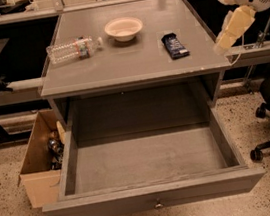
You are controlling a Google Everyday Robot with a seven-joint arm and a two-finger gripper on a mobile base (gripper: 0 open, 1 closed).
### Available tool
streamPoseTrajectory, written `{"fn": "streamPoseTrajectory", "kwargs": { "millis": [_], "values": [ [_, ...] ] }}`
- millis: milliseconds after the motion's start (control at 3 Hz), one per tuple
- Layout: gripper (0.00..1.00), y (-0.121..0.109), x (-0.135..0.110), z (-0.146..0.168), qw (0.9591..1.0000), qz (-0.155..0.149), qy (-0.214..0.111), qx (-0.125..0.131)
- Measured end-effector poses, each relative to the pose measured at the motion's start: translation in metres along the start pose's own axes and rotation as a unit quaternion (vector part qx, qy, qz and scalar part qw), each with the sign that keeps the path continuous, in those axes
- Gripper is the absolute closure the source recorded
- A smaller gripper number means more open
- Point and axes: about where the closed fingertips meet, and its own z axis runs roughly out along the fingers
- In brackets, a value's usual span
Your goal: Place rxbar blueberry into top drawer
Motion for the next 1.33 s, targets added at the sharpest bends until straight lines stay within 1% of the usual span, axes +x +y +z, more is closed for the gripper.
{"fn": "streamPoseTrajectory", "kwargs": {
  "millis": [333, 667, 1000, 1333],
  "values": [
    [0.0, -0.005, -0.004, 0.011, 0.9998, 0.02, -0.009, 0.0],
    [0.0, -0.01, -0.018, 0.045, 0.9972, 0.067, -0.032, 0.004],
    [0.0, -0.014, -0.03, 0.093, 0.9901, 0.13, -0.05, 0.015],
    [0.0, -0.018, -0.028, 0.121, 0.9841, 0.168, -0.051, 0.031]
  ]
}}
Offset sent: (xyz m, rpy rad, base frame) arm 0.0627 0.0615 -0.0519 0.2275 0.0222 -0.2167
